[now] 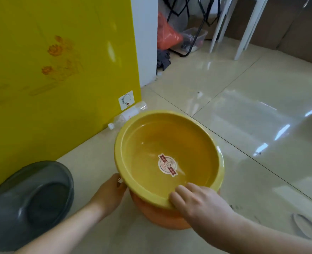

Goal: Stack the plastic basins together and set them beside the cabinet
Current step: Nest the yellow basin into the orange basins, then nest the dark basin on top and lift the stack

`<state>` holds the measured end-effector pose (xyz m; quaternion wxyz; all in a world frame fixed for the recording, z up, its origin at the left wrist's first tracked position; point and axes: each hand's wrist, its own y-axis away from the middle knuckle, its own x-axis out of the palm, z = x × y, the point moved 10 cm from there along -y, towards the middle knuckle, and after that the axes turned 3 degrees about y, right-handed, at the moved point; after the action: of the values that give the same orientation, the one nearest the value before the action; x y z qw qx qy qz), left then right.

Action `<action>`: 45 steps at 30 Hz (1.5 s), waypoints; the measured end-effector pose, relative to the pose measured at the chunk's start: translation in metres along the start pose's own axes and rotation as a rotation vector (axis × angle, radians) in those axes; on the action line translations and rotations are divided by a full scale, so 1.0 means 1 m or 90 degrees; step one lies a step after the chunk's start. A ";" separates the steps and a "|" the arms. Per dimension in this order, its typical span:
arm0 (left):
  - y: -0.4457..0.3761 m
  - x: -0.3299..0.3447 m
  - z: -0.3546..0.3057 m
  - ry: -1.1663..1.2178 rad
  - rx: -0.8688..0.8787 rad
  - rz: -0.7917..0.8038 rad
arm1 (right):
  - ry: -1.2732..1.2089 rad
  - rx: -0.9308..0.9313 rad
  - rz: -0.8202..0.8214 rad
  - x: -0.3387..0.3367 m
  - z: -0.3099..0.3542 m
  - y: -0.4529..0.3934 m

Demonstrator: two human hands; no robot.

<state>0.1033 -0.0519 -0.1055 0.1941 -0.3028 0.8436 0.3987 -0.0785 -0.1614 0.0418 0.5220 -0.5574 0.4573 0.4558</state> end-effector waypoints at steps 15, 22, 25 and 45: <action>0.037 -0.115 0.134 -0.403 -0.101 -0.284 | -0.044 0.022 0.446 0.075 0.025 0.007; 0.035 -0.095 0.157 -0.495 -0.117 -0.140 | -0.016 -0.079 0.400 0.067 0.041 -0.037; 0.041 -0.089 0.135 -0.535 -0.041 -0.126 | -0.054 -0.054 0.342 0.063 0.042 -0.049; 0.118 0.109 -0.139 -0.685 0.737 -0.022 | -0.417 0.669 0.027 0.011 -0.187 0.036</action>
<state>-0.0679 -0.1416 -0.0179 0.7086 0.0676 0.7022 -0.0147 -0.1065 -0.3502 0.0327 0.8306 -0.0479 0.4478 0.3275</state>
